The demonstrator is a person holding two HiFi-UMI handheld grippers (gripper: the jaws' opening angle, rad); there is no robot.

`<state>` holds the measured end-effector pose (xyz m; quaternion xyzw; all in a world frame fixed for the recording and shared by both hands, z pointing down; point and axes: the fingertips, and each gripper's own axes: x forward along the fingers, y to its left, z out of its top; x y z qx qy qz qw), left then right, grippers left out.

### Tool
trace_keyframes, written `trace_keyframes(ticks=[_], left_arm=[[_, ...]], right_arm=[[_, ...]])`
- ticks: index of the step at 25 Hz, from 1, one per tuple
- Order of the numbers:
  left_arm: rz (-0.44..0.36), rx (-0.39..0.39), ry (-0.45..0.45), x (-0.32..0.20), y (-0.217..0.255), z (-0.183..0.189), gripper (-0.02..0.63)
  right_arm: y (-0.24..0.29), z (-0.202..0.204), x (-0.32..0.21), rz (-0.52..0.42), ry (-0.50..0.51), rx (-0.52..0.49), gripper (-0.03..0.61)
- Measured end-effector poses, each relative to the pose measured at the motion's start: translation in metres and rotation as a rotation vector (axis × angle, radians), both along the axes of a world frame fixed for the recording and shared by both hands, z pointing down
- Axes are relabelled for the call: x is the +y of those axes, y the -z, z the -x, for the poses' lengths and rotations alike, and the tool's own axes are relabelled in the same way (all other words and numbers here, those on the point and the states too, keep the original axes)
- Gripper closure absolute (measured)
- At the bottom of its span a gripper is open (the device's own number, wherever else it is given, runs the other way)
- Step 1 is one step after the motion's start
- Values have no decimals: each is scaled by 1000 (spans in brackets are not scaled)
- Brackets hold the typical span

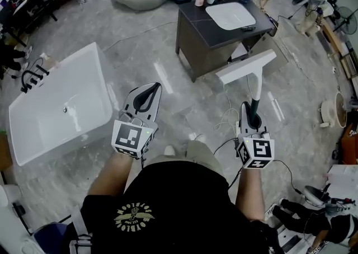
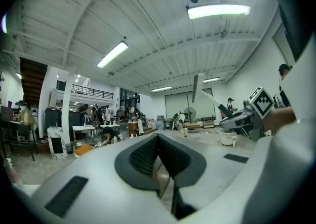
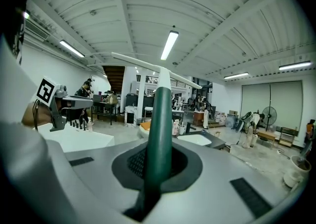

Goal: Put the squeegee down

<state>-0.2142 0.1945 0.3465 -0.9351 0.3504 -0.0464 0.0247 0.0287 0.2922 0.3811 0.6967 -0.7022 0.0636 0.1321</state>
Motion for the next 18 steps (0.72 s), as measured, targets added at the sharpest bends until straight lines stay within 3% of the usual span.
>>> trace_keyframes(ticks=[18], left_arm=[[2,10,33,-62,3,-37,591]], right_arm=[[-6,-38,-74,-5,44,-11,551]])
